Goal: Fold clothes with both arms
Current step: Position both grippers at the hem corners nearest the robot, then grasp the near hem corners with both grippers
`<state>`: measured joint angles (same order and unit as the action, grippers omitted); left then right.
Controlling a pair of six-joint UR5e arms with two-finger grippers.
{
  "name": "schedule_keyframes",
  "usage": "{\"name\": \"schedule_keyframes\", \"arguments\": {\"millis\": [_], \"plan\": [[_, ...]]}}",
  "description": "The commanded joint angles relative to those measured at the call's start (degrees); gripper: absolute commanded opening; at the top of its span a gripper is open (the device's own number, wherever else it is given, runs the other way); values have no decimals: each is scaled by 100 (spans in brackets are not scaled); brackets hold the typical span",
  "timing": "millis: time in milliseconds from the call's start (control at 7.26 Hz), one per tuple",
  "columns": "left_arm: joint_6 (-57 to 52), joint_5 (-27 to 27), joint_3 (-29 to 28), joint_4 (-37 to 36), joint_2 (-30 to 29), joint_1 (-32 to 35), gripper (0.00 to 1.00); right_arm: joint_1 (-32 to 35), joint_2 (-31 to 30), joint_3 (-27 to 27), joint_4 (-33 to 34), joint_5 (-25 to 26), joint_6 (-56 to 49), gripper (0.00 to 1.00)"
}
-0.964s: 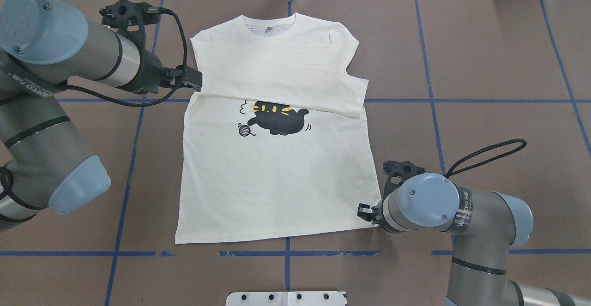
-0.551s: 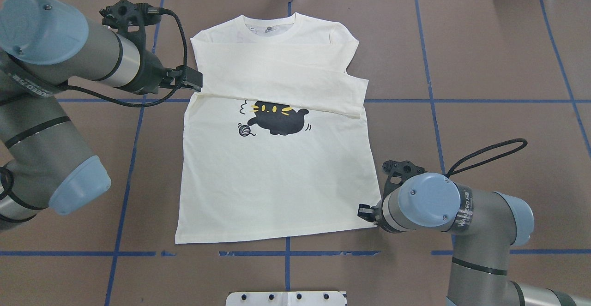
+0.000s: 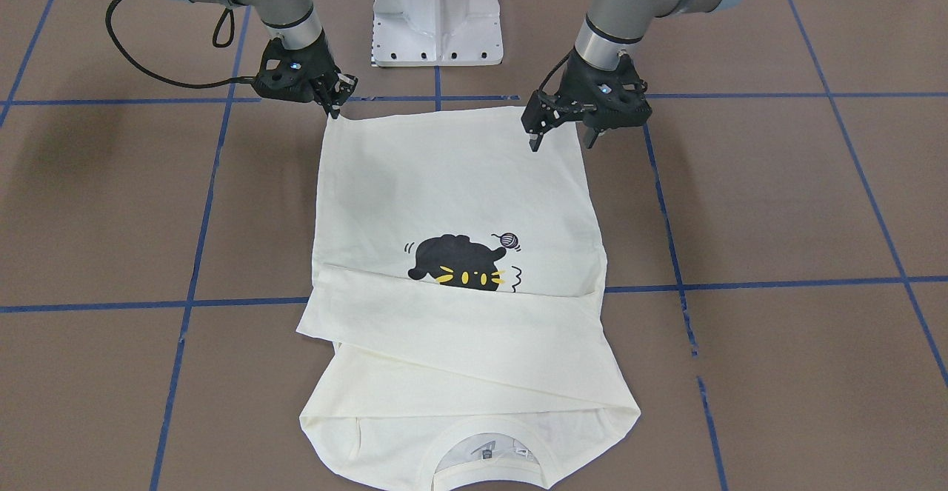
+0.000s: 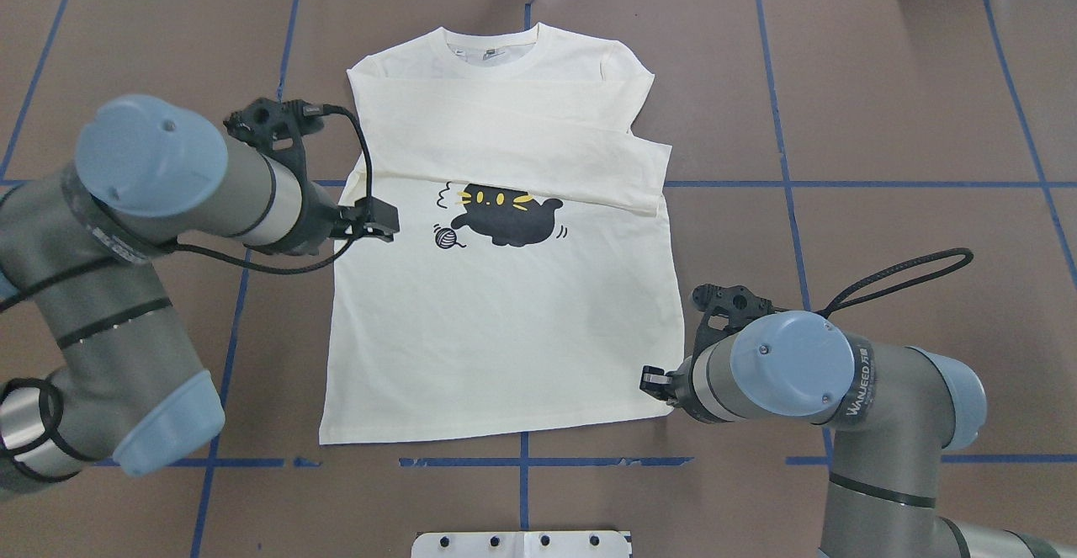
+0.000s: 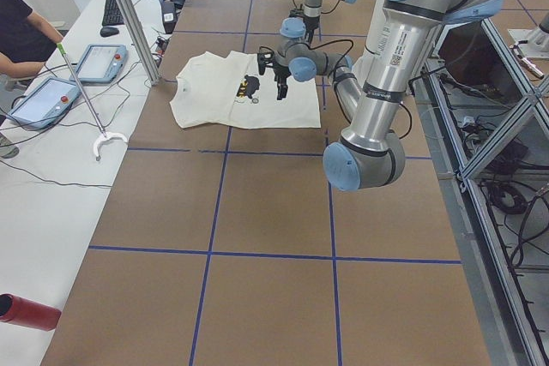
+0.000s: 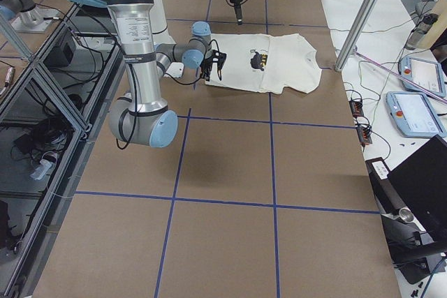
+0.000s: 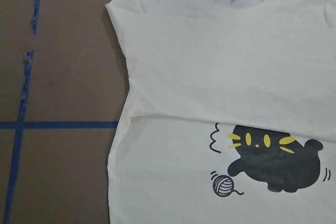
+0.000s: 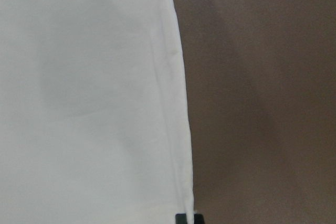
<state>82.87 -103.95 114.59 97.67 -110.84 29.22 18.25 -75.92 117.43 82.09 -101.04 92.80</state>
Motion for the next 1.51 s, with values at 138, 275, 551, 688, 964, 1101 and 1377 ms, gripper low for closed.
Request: {"name": "schedule_keyframes", "arguments": {"millis": [138,275,551,688,964,1101,1377], "plan": [[370,585,169,-11,790,-654,94,161,16,175,0,6,-16,0],[483,595,99,-2,853,-846,92,187,25,210,0,6,-16,0],[711,604,90,6,863,-1171,89,223,33,210,0,6,-16,0],[739,604,64,6,871,-1312,88,240,33,210,0,6,-33,0],[731,586,-111,6,863,-1349,85,267,33,210,0,6,-34,0],[731,595,-138,15,863,-1349,82,293,51,210,0,-3,-34,0],[722,595,-130,15,863,-1349,74,311,77,193,0,-3,-42,0]]}}
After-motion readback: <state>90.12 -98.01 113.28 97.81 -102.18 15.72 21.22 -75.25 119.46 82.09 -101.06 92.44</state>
